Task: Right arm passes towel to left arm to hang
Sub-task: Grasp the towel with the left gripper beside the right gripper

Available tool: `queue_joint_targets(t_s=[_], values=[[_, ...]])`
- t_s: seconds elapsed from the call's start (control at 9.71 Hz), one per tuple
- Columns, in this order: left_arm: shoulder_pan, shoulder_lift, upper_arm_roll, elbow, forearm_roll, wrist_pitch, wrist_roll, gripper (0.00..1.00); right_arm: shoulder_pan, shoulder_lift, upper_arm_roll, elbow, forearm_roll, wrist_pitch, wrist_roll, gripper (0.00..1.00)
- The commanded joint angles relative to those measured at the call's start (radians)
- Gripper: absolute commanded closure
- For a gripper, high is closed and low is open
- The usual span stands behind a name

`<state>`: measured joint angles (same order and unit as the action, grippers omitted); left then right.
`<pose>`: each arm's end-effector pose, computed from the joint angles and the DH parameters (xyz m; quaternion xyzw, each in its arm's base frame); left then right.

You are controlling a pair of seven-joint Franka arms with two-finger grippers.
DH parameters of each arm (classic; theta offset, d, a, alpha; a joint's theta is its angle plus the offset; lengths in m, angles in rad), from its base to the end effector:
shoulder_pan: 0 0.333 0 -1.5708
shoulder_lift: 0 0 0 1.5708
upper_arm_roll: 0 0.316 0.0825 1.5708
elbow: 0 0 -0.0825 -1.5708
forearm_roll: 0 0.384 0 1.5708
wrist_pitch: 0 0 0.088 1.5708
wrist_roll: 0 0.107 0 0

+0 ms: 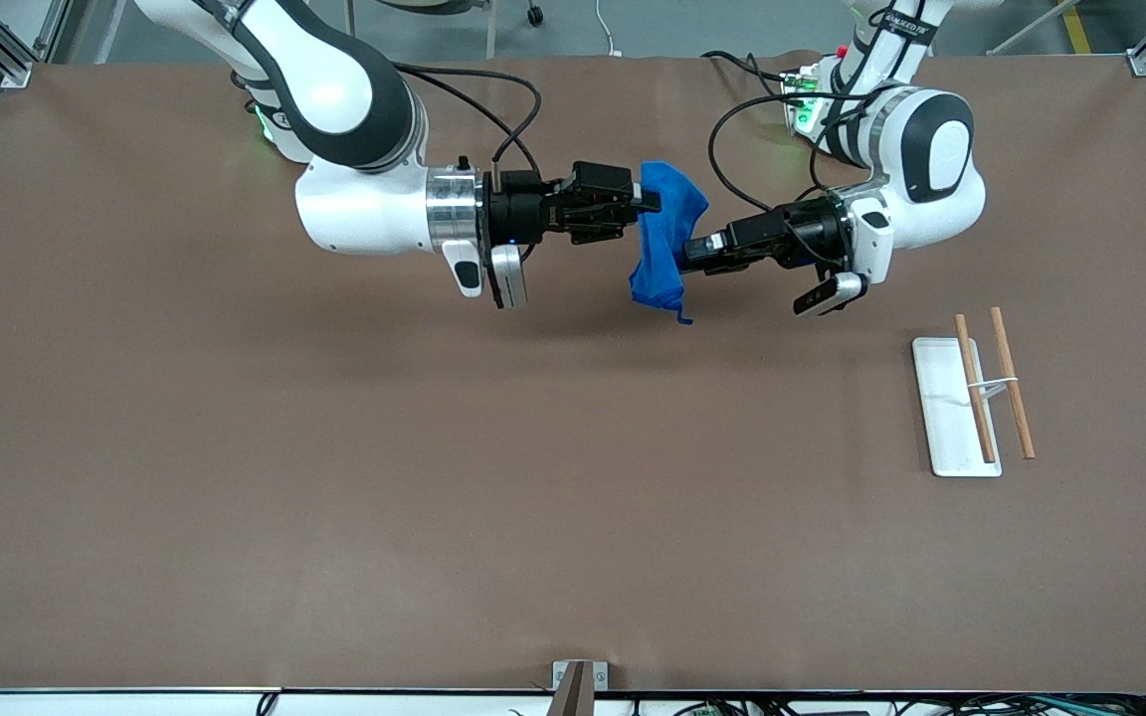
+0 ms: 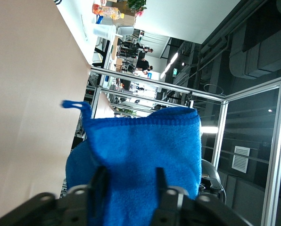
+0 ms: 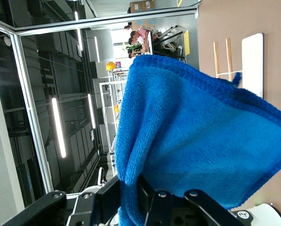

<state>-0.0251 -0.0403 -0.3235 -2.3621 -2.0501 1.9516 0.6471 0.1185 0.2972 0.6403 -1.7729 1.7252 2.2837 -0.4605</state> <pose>0.4651 -0.2326 0.3881 0.6717 0.1581 0.0147 0.7236 0.4919 0.4441 0.4767 -0.7215 0.0172 0.0450 0.6907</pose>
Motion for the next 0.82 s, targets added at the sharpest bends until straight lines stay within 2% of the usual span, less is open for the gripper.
queue_joint_targets(t_s=[0.0,0.1,0.41,0.51,0.62,0.72], values=[[0.004,-0.001,-0.009,-0.023,-0.021,0.041,0.032,0.87,-0.005,0.0,0.012,0.003,0.034,0.007,-0.021,1.0],[0.004,-0.003,-0.008,-0.023,-0.021,0.044,0.031,0.98,-0.005,0.0,0.012,0.003,0.034,0.007,-0.021,1.0],[0.005,-0.006,-0.002,-0.019,-0.007,0.044,0.023,1.0,-0.011,-0.001,0.012,0.003,0.034,0.005,-0.012,1.0],[0.005,-0.006,0.0,-0.014,0.001,0.044,0.019,1.0,-0.014,-0.001,0.01,0.001,0.034,0.007,-0.003,0.92],[0.005,-0.006,0.001,-0.014,0.027,0.044,0.017,1.0,-0.017,-0.006,0.007,-0.003,0.021,0.01,-0.001,0.01],[0.005,-0.006,0.003,-0.013,0.056,0.044,0.017,1.0,-0.048,-0.01,0.004,-0.019,-0.011,0.01,0.0,0.0]])
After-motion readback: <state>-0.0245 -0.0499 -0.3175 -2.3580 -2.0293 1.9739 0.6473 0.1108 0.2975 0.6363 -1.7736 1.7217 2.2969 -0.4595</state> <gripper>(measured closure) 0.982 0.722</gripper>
